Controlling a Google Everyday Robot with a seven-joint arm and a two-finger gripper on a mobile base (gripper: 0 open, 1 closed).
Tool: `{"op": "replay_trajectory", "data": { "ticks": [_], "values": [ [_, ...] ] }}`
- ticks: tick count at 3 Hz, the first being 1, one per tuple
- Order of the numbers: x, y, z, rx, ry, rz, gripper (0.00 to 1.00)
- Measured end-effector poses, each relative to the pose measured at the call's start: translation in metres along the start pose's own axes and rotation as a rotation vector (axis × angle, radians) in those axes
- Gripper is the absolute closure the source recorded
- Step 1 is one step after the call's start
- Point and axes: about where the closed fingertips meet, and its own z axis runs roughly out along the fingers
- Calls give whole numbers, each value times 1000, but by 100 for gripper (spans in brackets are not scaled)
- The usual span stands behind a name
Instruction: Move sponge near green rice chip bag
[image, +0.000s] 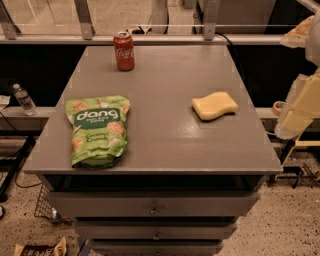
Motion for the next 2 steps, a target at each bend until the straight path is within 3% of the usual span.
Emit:
{"op": "replay_trajectory", "data": {
  "ticks": [1, 2],
  "values": [
    [0, 0, 0, 0, 0, 0, 0],
    [-22, -22, 29, -30, -83, -101, 0]
  ]
}}
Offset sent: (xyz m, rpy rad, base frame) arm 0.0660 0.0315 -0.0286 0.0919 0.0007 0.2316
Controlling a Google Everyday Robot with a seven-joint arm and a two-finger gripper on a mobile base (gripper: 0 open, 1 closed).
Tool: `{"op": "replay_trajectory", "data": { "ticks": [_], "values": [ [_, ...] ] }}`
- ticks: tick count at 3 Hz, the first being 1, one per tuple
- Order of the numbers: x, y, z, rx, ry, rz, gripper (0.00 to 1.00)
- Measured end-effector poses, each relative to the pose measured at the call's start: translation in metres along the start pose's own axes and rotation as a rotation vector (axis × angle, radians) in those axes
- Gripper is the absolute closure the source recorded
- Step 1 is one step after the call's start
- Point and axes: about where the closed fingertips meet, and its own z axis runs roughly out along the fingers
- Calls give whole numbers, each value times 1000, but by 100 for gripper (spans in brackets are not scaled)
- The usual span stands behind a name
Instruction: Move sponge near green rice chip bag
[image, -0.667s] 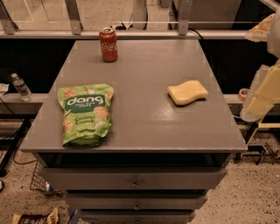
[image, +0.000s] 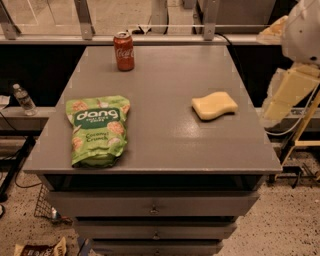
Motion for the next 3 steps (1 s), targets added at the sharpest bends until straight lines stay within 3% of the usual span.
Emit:
{"op": "replay_trajectory", "data": {
  "ticks": [1, 2, 3],
  "values": [
    [-26, -33, 45, -55, -62, -136, 0],
    [-44, -54, 88, -110, -68, -221, 0],
    [-47, -64, 128, -163, -42, -254, 0]
  ]
}}
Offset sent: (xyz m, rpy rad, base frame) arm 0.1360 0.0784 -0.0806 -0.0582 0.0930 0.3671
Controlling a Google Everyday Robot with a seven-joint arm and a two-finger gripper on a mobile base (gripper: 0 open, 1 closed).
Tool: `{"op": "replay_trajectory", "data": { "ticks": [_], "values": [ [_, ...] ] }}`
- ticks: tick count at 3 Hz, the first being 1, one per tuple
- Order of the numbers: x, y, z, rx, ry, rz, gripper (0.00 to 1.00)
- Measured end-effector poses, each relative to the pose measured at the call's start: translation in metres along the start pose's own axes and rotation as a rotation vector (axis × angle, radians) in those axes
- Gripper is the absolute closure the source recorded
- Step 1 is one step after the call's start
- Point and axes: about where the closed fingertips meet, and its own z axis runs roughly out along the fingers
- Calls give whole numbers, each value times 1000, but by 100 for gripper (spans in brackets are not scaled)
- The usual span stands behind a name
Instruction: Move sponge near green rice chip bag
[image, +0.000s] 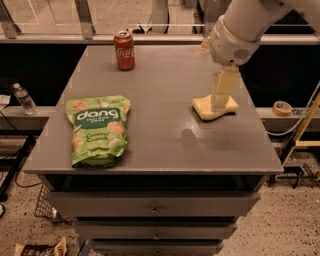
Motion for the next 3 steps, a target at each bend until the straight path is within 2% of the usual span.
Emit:
{"op": "replay_trajectory", "data": {
  "ticks": [1, 2, 3],
  "values": [
    [7, -6, 34, -53, 42, -5, 0],
    [17, -6, 59, -83, 99, 3, 0],
    [31, -8, 72, -85, 146, 33, 0]
  ]
}}
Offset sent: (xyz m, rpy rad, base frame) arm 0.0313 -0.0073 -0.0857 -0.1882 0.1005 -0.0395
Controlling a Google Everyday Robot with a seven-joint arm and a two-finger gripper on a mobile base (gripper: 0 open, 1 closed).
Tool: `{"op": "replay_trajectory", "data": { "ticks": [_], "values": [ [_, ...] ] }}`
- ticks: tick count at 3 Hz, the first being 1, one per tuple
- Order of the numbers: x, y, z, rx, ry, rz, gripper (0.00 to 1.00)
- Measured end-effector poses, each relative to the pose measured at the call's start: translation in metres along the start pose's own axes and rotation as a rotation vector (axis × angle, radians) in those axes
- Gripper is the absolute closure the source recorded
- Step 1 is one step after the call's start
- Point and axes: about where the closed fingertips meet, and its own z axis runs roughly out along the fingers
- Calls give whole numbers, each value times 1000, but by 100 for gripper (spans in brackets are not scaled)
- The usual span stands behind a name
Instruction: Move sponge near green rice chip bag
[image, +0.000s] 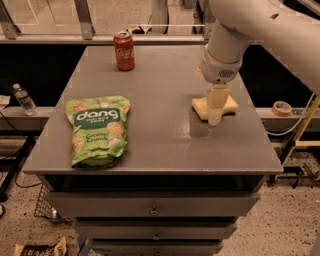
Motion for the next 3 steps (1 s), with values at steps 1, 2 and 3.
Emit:
{"op": "replay_trajectory", "data": {
  "ticks": [1, 2, 3],
  "values": [
    [7, -6, 7, 16, 27, 27, 0],
    [16, -9, 12, 24, 53, 51, 0],
    [25, -10, 17, 18, 88, 69, 0]
  ]
}}
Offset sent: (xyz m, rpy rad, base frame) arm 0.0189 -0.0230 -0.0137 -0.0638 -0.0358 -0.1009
